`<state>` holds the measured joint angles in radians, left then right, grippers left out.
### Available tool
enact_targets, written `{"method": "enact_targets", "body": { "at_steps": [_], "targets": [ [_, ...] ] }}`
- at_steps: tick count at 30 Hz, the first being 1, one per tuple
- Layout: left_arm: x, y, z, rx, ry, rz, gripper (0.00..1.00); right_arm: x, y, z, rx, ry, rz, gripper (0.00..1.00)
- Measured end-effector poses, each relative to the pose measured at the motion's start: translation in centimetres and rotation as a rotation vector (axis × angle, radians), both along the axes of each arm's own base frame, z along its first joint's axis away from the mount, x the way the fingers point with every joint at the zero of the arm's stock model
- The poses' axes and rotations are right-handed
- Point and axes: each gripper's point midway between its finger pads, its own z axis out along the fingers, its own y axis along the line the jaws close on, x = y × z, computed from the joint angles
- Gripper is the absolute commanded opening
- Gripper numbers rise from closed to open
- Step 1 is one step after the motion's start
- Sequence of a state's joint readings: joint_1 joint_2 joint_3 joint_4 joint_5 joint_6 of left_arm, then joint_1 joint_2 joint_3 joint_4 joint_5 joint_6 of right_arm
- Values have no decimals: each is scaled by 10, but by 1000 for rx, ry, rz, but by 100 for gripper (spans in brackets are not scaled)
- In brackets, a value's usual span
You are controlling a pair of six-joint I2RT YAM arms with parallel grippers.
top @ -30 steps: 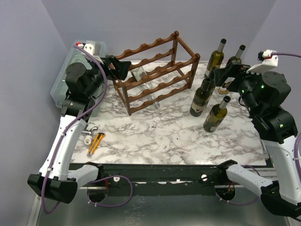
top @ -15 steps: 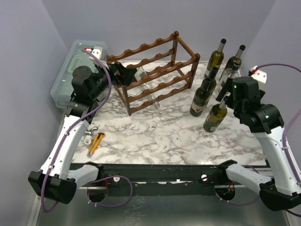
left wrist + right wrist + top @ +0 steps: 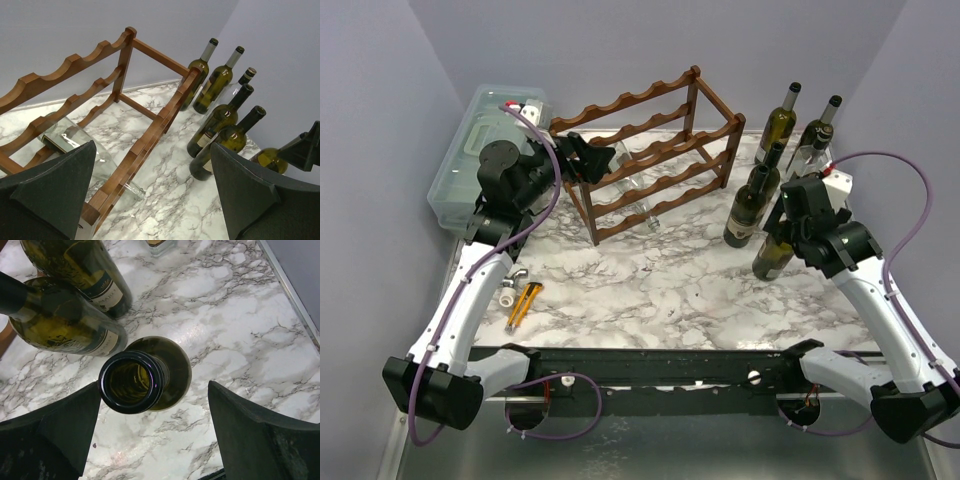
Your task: Put the wine bottle on the wine rack
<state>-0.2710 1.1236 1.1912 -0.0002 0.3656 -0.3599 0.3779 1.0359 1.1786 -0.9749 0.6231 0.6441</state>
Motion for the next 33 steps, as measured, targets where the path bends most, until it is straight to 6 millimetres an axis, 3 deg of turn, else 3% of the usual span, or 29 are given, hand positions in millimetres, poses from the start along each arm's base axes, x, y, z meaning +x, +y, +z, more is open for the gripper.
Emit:
{"method": "enact_targets", "body": {
  "at_steps": [8,13,17,22,25,28,33],
  "targets": [
    [9,-7,-17,7,39,-29,97,10,2,-2,-4,-34,5,85],
    [9,-12,-21,3,54,-49,97,15,1,-3,-45,-36,37,75],
    [10,-17,-23,-2,58,-73,98,20,7,-4,-61,-28,92,61],
    [9,-26,-28,2,66,-118,98,23,18,-5,-52,-32,183,23],
    [3,-36,-30,4,65,-159,98,23,23,-5,-40,-31,231,9],
    [-3,-46,-30,5,62,-197,98,22,40,-5,9,-30,324,1],
    [-19,-74,-34,14,55,-300,98,15,74,-6,137,-18,476,1]
  ]
}}
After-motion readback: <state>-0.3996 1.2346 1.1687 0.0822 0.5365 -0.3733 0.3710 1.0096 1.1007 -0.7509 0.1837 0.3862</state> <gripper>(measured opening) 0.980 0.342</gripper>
